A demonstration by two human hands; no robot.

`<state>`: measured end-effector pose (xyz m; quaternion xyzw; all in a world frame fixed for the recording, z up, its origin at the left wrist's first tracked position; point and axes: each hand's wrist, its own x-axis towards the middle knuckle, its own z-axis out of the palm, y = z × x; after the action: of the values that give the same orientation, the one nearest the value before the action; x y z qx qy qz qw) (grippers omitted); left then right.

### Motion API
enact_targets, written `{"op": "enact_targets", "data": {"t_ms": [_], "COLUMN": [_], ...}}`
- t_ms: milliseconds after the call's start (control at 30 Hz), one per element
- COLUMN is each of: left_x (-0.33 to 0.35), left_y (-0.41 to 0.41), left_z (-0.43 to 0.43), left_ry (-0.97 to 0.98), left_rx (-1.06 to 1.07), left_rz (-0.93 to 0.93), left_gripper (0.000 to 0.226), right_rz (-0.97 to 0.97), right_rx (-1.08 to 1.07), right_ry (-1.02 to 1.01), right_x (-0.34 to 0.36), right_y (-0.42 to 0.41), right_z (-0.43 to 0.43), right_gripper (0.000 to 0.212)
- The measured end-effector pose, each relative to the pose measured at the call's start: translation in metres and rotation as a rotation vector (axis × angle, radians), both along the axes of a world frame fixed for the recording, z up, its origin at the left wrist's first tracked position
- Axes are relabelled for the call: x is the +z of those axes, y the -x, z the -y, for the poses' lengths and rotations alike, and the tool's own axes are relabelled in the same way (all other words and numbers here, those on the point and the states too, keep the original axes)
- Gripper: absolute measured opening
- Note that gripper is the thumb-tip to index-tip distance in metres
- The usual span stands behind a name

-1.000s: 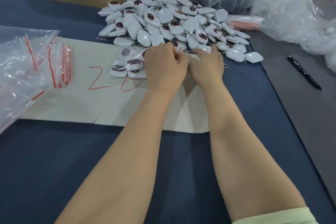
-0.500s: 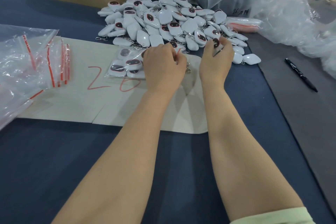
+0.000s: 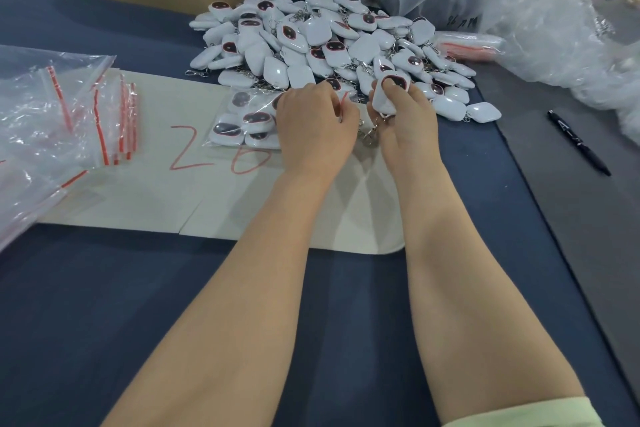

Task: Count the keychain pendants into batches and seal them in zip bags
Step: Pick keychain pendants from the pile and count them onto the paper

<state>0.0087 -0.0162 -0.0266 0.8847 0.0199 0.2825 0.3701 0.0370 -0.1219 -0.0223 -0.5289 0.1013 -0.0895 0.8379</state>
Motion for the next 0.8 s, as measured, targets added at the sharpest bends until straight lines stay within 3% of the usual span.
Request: {"op": "enact_targets", "data": {"t_ms": [167, 333, 433, 600, 800], "left_x": [-0.0001, -0.0003, -0.0005, -0.001, -0.0002], "left_y": [-0.0005, -0.0007, -0.001, -0.0005, 0.0001], "left_z": [-0.0001, -0.0002, -0.0005, 0.0004, 0.0002], "left_ry": [-0.011, -0.019, -0.015, -0.012, -0.013], "left_rx": [0.004, 0.006, 0.004, 0.007, 0.002], "left_rz": [0.003, 0.003, 0.007, -0.003, -0.004], "left_gripper": [0.026, 0.026, 0.026, 0.027, 0.027], "right_rz": [0.028, 0.065, 0.038, -0.017, -0.007], "right_rx": [0.017, 0.018, 0.007, 0.012, 0.025], "right_ry": [0.187, 0.215, 0.182, -0.054, -0.057], "right_x": [-0.0037, -0.0049, -0.0046, -0.0019, -0.0016], "right_y": [0.0003, 0.0011, -0.0004, -0.0014, -0.0023], "right_z": [-0.003, -0.0053, -0.0043, -0.0004, -0.0008], "right_gripper": [0.012, 0.014, 0.018, 0.026, 0.018]}}
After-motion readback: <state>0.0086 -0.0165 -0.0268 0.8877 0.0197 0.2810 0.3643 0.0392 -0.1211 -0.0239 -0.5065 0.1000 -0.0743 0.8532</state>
